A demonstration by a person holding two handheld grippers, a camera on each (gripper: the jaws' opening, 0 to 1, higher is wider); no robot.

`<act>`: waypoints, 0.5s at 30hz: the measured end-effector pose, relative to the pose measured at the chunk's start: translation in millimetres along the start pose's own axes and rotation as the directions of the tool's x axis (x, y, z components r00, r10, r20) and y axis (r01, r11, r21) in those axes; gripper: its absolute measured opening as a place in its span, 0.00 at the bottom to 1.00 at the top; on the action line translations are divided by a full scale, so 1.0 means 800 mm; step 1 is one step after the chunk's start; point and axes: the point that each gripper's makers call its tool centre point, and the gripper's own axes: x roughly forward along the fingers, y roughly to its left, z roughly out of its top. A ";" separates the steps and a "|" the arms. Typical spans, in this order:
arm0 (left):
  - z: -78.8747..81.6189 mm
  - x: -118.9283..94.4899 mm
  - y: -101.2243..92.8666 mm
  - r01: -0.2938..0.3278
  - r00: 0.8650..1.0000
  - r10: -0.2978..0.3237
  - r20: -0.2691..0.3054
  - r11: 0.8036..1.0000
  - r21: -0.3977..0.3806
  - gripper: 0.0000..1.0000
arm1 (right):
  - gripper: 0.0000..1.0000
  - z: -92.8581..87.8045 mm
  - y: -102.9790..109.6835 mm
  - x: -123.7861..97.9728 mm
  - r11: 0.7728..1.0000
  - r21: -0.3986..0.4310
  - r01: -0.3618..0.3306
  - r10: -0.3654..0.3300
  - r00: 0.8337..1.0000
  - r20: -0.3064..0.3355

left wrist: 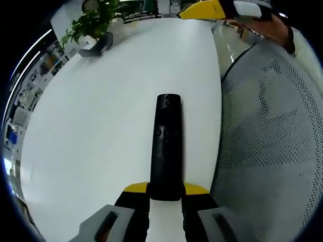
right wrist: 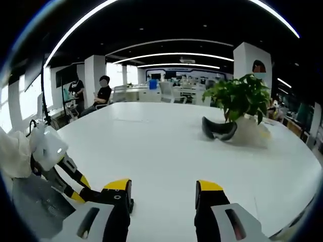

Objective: Press the specified remote control buttons in sequence, fully releasing each button before pressing the next.

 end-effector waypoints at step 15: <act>0.003 0.001 -0.012 -0.008 1.000 0.008 0.002 1.000 -0.004 0.23 | 0.30 -0.007 0.014 0.004 0.998 -0.011 -0.058 0.058 0.997 -0.049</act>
